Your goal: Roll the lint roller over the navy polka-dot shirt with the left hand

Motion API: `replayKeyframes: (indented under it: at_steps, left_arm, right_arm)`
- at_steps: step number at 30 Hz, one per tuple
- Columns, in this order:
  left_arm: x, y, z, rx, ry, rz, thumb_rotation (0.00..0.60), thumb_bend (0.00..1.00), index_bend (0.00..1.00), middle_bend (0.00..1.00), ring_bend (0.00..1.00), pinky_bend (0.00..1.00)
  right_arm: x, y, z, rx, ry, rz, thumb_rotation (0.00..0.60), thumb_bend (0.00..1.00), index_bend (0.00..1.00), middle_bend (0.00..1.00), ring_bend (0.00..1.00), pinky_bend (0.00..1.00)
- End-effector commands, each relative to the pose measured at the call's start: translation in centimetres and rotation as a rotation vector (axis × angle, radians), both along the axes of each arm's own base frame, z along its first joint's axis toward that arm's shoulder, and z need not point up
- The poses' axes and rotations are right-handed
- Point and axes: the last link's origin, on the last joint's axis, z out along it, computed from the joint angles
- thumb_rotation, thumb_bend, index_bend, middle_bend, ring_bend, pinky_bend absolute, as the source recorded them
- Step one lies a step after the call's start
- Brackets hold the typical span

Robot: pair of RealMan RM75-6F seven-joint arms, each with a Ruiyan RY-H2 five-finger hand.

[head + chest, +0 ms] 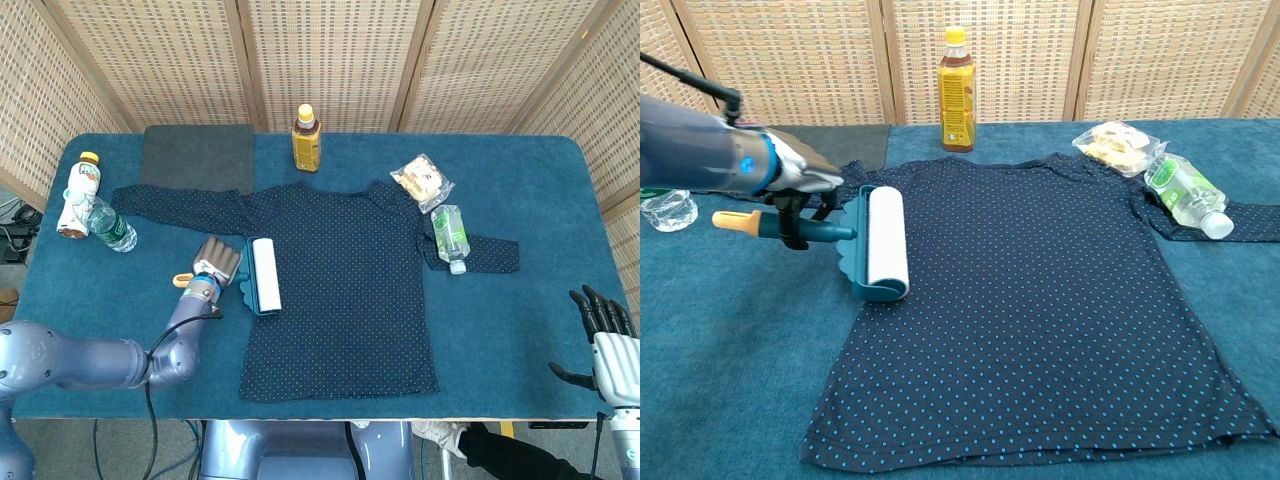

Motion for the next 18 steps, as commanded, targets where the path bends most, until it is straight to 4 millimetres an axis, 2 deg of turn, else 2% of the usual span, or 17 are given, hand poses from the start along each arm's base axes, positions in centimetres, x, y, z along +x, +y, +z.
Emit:
replayKeyframes:
  at_steps: [1, 5, 9, 11, 13, 14, 15, 16, 18]
  left_arm:
    - [-1.5, 0.1, 1.3, 0.015, -0.022, 0.004, 0.6, 0.6, 0.87, 0.8, 0.68, 0.62]
    - [-2.3, 0.4, 2.3, 0.044, -0.06, -0.003, 0.6, 0.58, 0.85, 0.75, 0.65, 0.58]
    - [-3.1, 0.7, 3.3, 0.072, -0.086, -0.034, 0.6, 0.58, 0.78, 0.65, 0.58, 0.52]
    - [-3.5, 0.9, 3.5, 0.084, -0.099, -0.046, 0.6, 0.51, 0.72, 0.59, 0.54, 0.49]
    - [-3.9, 1.0, 3.6, 0.094, -0.103, -0.062, 0.6, 0.33, 0.57, 0.44, 0.39, 0.4]
    - [-4.1, 1.0, 3.6, 0.096, -0.102, -0.068, 0.6, 0.28, 0.5, 0.37, 0.32, 0.36]
    - [-4.3, 1.0, 3.6, 0.1, -0.098, -0.074, 0.6, 0.22, 0.42, 0.24, 0.22, 0.3]
    - [-4.6, 1.0, 3.6, 0.102, -0.092, -0.077, 0.6, 0.17, 0.37, 0.11, 0.13, 0.26]
    - [-4.9, 1.0, 3.5, 0.106, -0.088, -0.074, 0.6, 0.14, 0.31, 0.02, 0.05, 0.23]
  right_arm:
    - [0.2, 0.1, -0.1, 0.002, 0.003, 0.006, 0.6, 0.08, 0.0, 0.0, 0.0, 0.0]
    - [0.4, 0.2, -0.3, 0.006, 0.009, 0.015, 0.6, 0.08, 0.0, 0.0, 0.0, 0.0]
    - [0.6, 0.3, -0.5, 0.012, 0.014, 0.021, 0.6, 0.08, 0.0, 0.0, 0.0, 0.0]
    - [0.6, 0.3, -0.6, 0.014, 0.016, 0.022, 0.6, 0.08, 0.0, 0.0, 0.0, 0.0]
    - [0.6, 0.3, -0.6, 0.013, 0.018, 0.023, 0.6, 0.08, 0.0, 0.0, 0.0, 0.0]
    - [0.6, 0.3, -0.5, 0.011, 0.019, 0.023, 0.6, 0.08, 0.0, 0.0, 0.0, 0.0]
    - [0.7, 0.3, -0.5, 0.009, 0.019, 0.023, 0.6, 0.08, 0.0, 0.0, 0.0, 0.0]
    - [0.7, 0.3, -0.4, 0.006, 0.018, 0.024, 0.6, 0.08, 0.0, 0.0, 0.0, 0.0]
    - [0.7, 0.3, -0.4, 0.003, 0.019, 0.024, 0.6, 0.08, 0.0, 0.0, 0.0, 0.0]
